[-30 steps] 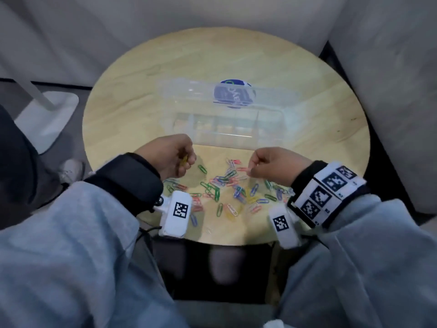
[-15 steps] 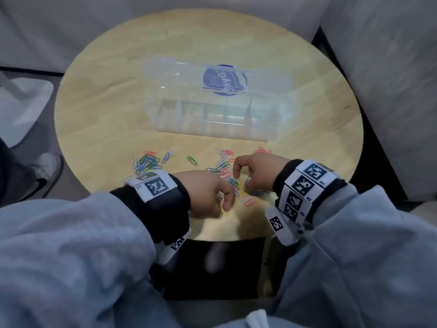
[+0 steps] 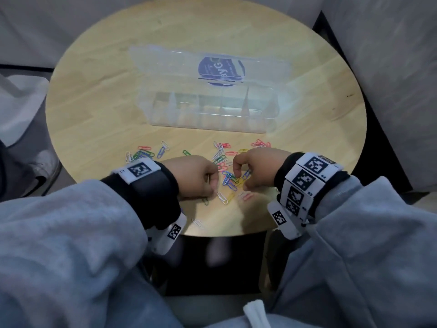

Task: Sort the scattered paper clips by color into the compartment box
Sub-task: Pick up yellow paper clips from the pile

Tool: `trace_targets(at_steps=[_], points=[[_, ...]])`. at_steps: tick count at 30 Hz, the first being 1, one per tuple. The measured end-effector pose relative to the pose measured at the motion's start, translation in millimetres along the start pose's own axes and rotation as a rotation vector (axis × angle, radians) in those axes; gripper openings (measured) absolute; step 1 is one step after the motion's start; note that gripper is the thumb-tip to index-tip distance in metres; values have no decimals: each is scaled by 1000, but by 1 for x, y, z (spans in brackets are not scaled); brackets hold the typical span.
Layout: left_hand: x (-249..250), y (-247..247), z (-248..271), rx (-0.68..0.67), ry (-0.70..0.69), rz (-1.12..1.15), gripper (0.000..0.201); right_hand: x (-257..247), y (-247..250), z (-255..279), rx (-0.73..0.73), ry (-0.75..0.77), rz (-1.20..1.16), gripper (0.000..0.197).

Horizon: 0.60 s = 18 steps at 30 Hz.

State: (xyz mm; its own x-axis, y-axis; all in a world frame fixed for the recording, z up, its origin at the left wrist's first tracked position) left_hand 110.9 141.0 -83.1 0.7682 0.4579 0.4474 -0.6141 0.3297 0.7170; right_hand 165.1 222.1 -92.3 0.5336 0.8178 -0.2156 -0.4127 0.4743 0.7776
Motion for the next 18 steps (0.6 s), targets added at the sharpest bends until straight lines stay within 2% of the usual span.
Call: trace_targets(at_steps=[7, 9, 15, 18], points=[[-16, 29, 1, 124, 105, 812, 30, -1, 2, 2, 16, 22, -14, 12], [-17, 28, 2, 133, 127, 937, 32, -4, 3, 1, 7, 35, -19, 11], [-11, 16, -3, 113, 172, 932, 21, 2, 14, 7, 3, -7, -127, 12], [-4, 12, -6, 93, 117, 570, 18, 10, 38, 12, 83, -13, -228, 8]])
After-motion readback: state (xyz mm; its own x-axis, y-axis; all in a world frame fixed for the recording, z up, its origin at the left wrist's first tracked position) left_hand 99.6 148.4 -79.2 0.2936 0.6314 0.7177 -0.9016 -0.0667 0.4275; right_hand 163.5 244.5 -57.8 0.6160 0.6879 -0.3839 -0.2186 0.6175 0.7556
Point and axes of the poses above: each hand's wrist, its own z-axis away from the middle knuckle, its own y-axis out of the back of the hand, x = y × z, the point moved 10 cm from there along -z, towards the middle knuckle, and after that the axes turned 2 degrees about -y, right-handed, at the moved point
